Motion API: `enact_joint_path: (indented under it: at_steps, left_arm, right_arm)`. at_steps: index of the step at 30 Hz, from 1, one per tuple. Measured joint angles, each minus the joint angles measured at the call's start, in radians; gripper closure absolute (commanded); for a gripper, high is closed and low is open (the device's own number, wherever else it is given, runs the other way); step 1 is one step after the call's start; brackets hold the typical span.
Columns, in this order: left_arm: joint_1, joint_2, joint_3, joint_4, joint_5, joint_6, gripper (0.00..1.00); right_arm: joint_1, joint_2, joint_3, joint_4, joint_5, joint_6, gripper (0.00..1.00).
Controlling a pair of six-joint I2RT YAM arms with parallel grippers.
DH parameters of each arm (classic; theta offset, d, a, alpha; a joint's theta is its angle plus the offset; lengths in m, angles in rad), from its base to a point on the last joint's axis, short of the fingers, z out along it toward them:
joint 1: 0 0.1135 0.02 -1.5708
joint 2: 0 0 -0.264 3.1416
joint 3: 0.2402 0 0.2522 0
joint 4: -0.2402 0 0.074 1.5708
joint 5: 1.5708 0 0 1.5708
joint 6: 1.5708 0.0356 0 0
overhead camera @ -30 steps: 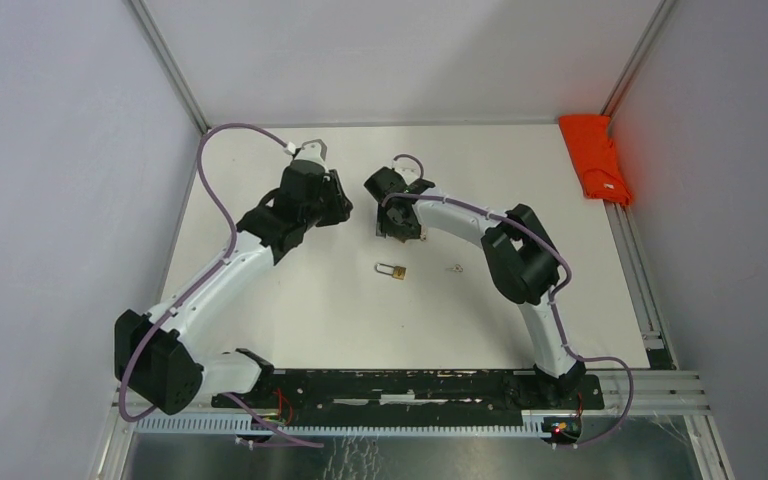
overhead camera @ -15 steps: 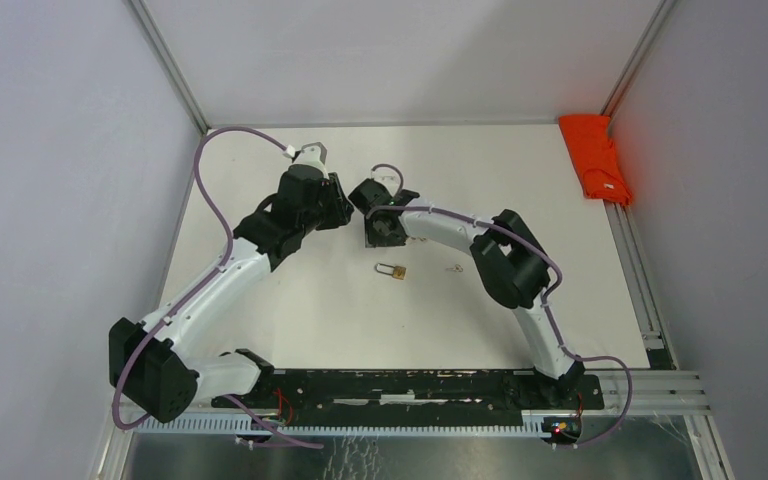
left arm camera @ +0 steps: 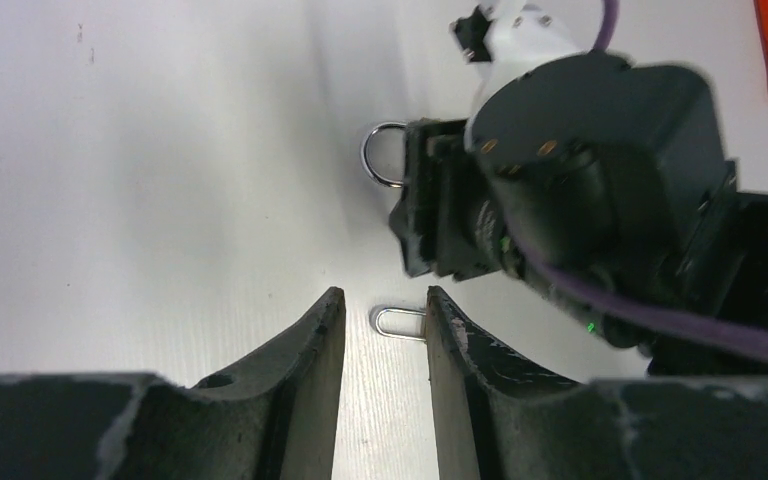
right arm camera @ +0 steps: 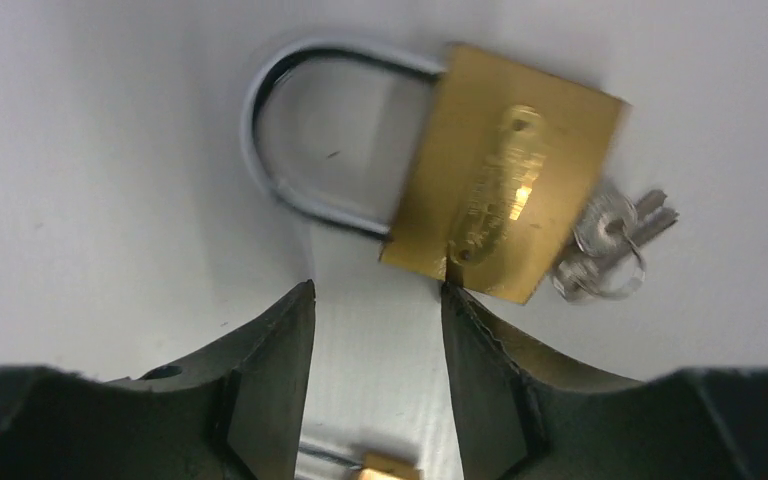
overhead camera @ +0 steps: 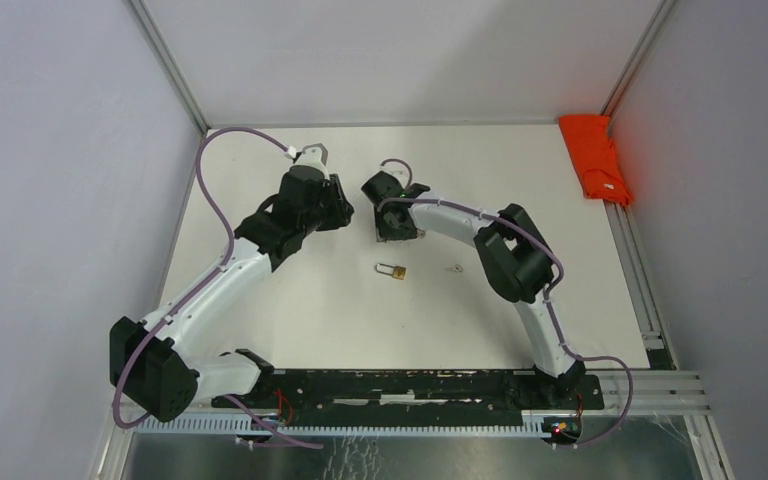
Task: Unlock with the key
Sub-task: Adjust the lock at the center of the board.
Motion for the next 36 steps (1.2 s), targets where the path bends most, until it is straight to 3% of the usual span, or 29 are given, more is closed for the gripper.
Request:
enact_joint_path:
  at_steps: [9, 17, 22, 29, 36]
  left_arm:
    - [-0.001, 0.037, 0.000, 0.000, -0.001, 0.000, 0.58]
    - [-0.001, 0.089, 0.010, -0.002, -0.024, 0.000, 0.58]
    - [-0.001, 0.091, 0.031, -0.007, -0.039, 0.000, 0.58]
    - [-0.002, 0.112, 0.098, -0.032, -0.092, 0.000, 0.57]
    - [-0.003, 0.158, 0.171, -0.066, -0.132, 0.000, 0.56]
  right_arm:
    - [-0.151, -0.042, -0.074, 0.041, -0.018, -0.072, 0.43]
    - [-0.164, -0.051, -0.073, 0.029, -0.013, -0.180, 0.29]
    - [-0.138, -0.051, 0.002, 0.001, 0.017, -0.282, 0.22]
    - [-0.139, 0.008, 0.196, -0.002, 0.044, -0.414, 0.23]
    - [-0.161, 0.090, 0.222, 0.002, 0.022, -0.469, 0.23]
